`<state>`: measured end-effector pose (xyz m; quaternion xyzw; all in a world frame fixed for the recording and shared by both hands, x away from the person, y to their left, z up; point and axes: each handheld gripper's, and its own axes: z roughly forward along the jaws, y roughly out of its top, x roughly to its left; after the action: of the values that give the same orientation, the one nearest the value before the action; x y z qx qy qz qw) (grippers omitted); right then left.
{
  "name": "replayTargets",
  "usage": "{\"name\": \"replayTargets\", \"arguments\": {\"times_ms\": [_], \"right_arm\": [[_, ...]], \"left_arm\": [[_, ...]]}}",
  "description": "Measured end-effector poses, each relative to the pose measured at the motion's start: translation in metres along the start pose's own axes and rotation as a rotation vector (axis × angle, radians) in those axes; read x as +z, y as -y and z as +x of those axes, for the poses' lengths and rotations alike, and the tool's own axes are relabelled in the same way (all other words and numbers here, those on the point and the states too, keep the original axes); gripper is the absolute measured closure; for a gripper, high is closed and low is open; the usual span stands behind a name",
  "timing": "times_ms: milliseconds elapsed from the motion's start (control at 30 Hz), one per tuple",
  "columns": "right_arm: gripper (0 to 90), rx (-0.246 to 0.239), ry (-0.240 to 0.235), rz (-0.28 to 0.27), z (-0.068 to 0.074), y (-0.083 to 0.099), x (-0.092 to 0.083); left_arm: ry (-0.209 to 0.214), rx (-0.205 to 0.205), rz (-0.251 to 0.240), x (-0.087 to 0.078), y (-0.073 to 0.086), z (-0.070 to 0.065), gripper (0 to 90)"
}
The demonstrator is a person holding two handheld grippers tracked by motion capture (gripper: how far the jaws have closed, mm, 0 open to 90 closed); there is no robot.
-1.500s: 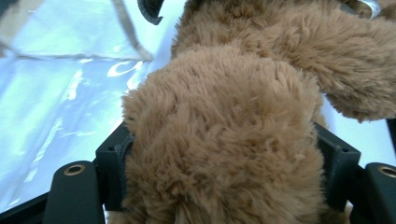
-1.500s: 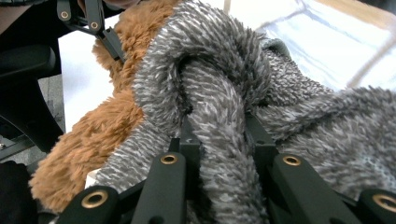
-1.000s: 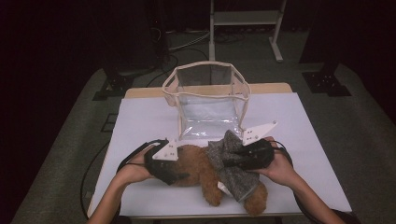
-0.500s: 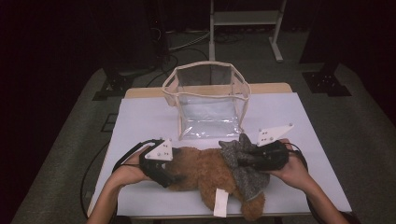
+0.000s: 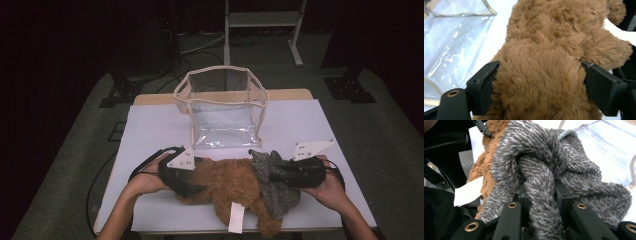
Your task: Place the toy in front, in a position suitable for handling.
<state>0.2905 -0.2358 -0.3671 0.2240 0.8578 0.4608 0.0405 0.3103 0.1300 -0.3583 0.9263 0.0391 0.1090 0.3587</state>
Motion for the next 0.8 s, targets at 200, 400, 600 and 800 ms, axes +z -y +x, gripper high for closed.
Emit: {"name": "replayTargets", "arguments": {"times_ms": [200,400,600,800], "right_arm": [[71.2,0.016,-0.003,-0.019,-0.002,0.003,-0.003],[71.2,0.022,0.002,-0.043,-0.002,0.006,-0.013],[71.1,0.045,0.009,-0.07,-0.006,0.013,-0.026],[71.0,0.057,0.008,-0.074,-0.01,0.017,-0.031]], "left_arm": [[0.02,0.06,-0.06,0.006,-0.033,-0.005,12.6],[0.082,0.117,-0.067,0.034,-0.067,-0.011,9.1],[0.139,0.104,-0.061,0.061,-0.087,-0.009,5.8],[0.165,0.08,-0.01,0.08,-0.099,-0.005,2.4]]}}
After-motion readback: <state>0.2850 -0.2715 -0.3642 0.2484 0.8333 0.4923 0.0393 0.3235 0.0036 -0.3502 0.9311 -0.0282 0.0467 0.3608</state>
